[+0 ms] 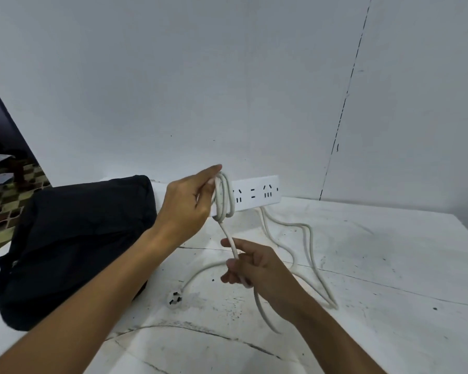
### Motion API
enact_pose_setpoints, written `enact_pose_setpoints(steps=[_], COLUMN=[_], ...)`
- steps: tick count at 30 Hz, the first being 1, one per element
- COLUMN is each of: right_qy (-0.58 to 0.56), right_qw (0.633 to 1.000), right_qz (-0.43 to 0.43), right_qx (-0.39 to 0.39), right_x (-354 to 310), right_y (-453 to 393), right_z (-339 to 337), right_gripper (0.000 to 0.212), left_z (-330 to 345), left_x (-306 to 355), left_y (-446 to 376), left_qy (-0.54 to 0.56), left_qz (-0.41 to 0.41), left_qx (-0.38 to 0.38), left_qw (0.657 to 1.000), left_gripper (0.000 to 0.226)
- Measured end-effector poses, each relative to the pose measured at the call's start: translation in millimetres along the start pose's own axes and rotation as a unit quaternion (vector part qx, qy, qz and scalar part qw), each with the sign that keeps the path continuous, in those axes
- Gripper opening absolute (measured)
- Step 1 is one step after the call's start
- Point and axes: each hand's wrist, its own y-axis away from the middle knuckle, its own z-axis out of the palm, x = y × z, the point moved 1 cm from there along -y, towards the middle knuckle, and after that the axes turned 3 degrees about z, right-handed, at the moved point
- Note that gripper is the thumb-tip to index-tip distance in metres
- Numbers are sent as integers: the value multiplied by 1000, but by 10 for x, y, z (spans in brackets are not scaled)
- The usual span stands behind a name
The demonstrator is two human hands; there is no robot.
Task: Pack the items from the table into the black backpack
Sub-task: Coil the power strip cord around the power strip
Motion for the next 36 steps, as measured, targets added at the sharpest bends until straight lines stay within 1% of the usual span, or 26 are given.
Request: enact_pose_setpoints(steps=[2, 5, 8, 12, 16, 17, 20, 21, 24, 26, 28, 31, 34, 35, 36], right_qy=[44, 158, 281, 412, 540, 559, 581, 578, 518, 486, 451, 430, 429, 424, 421], right_qw=[999, 986, 952, 898, 825, 812, 795, 798, 846, 867, 885, 893, 890, 891, 891], right_qz=[2, -21, -75, -102, -135, -144, -166, -167, -126, -111, -113, -131, -152, -160, -169], right_qx=[4, 51, 93, 113, 94, 85, 46, 31, -2, 4, 8, -13, -23, -23, -22], right_x=[31, -15, -133, -301, -605, -693, -911, -936, -876, -778, -693, -565, -426, -402, -397], right_y=[30, 81, 131, 156, 198, 200, 176, 159, 187, 250, 294, 300, 296, 300, 310], right_z=[-22, -67, -126, -179, -243, -262, -317, -339, -407, -442, -438, -310, -181, -157, -139], right_gripper=[30, 24, 11, 17, 20, 20, 16, 15, 14, 15, 14, 18, 26, 28, 29], left_z=[24, 23, 36, 56, 64, 62, 46, 34, -66, -171, -227, -177, -111, -101, -87], left_x=[-4, -44, -98, -149, -136, -134, -88, -97, -207, -285, -330, -333, -290, -287, -285], left_y=[23, 29, 44, 85, 93, 89, 82, 67, -17, -57, -50, -17, -21, -26, -33], left_qy=[-12, -22, -23, -6, 28, 36, 70, 92, 139, 137, 158, 229, 330, 342, 339], left_qz=[12, 14, -5, -31, -54, -61, -70, -81, -134, -155, -178, -215, -261, -265, -265], left_qx=[-16, -38, -66, -105, -173, -194, -237, -234, -192, -168, -155, -141, -116, -106, -96], left_qw=[1000, 999, 998, 994, 983, 979, 966, 964, 962, 964, 959, 939, 900, 895, 898], left_gripper=[34, 30, 26, 26, 27, 27, 27, 28, 31, 35, 37, 35, 26, 26, 26])
